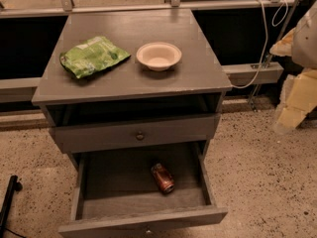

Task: Pick coke can from middle drawer and place on counter

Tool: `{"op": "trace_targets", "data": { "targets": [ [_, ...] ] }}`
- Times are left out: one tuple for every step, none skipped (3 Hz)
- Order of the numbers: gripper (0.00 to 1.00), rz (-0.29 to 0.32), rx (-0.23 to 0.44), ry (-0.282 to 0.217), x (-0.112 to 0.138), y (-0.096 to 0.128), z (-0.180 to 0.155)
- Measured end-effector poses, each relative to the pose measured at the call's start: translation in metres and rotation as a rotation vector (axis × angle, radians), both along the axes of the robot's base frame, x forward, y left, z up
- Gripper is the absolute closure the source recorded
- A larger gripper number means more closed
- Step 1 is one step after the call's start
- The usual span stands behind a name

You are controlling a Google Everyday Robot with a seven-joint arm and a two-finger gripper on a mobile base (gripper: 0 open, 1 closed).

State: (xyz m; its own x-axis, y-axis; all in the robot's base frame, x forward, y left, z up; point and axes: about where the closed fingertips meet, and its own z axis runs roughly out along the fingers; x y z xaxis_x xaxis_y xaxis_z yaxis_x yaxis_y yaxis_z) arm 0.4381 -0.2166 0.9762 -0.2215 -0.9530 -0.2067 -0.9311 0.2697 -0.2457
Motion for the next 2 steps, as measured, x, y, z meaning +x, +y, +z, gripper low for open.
{"op": "trace_targets", "data": {
  "targets": [
    [0.00, 0.000, 0.000, 0.000, 0.000, 0.000, 0.000],
    [0.00, 0.017, 0.040, 0.011, 0.005, 0.012, -0.028]
  ]
}}
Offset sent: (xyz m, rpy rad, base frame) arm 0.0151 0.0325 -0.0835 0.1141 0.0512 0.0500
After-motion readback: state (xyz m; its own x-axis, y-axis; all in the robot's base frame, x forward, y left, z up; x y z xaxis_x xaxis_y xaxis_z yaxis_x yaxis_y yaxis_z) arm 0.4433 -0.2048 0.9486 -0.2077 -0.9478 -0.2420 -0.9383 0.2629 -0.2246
